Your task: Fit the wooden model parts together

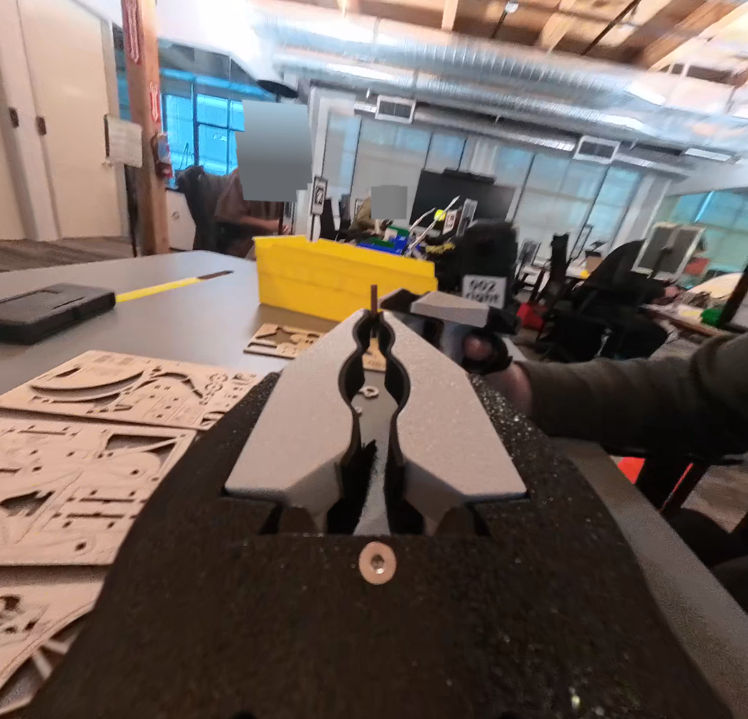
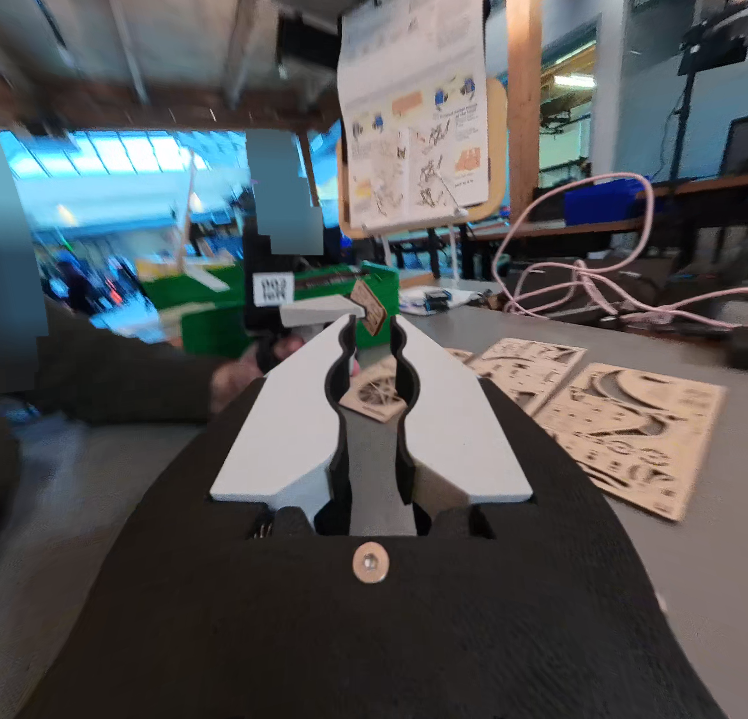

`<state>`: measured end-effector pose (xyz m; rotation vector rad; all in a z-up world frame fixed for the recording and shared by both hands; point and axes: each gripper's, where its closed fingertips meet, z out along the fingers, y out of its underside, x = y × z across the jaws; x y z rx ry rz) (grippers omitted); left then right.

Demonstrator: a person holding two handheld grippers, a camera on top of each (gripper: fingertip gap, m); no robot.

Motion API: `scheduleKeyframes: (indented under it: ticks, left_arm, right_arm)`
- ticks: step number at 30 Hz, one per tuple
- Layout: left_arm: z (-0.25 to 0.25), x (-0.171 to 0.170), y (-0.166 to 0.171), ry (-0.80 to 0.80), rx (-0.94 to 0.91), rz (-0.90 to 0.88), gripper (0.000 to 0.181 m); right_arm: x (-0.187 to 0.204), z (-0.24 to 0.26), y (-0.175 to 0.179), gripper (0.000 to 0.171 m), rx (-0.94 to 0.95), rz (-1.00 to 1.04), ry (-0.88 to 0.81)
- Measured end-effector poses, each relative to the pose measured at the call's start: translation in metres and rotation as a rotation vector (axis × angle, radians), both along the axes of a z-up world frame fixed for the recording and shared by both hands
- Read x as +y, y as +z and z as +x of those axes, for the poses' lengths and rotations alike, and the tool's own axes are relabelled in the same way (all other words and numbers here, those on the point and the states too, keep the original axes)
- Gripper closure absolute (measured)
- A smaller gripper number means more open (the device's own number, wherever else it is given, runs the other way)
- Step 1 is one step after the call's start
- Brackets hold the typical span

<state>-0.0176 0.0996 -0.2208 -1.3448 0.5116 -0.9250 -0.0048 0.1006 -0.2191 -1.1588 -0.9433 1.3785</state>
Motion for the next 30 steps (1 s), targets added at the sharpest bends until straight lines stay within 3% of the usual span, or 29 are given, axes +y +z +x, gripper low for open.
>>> scheduleKeyframes:
  ticks: [5,10,13,20,30]
  left_arm:
    - [0.007,0.001,-0.023,-0.048,0.192,-0.051,0.181]
    - [0.015,-0.005,-0.035,-0.177,0.216,-0.154,0.181]
    - [0.013,-0.008,-0.036,-0.243,0.183,-0.208,0.181]
    - [0.023,-0.02,-0.045,-0.299,0.289,-0.186,0.181]
    - [0.02,-0.02,-0.039,-0.3,0.244,-0.168,0.18]
  right_arm:
    - [-0.011,-0.006,-0.026,0.152,-0.256,0.193,0.042]
    - [-0.012,-0.002,-0.039,0.166,-0.349,0.235,0.073]
    - [-0.005,0.0,-0.041,0.162,-0.383,0.28,0.016]
    - [-0.016,0.004,-0.041,0.165,-0.355,0.133,0.166]
    - [-0.019,0.003,-0.039,0.17,-0.336,0.049,0.217]
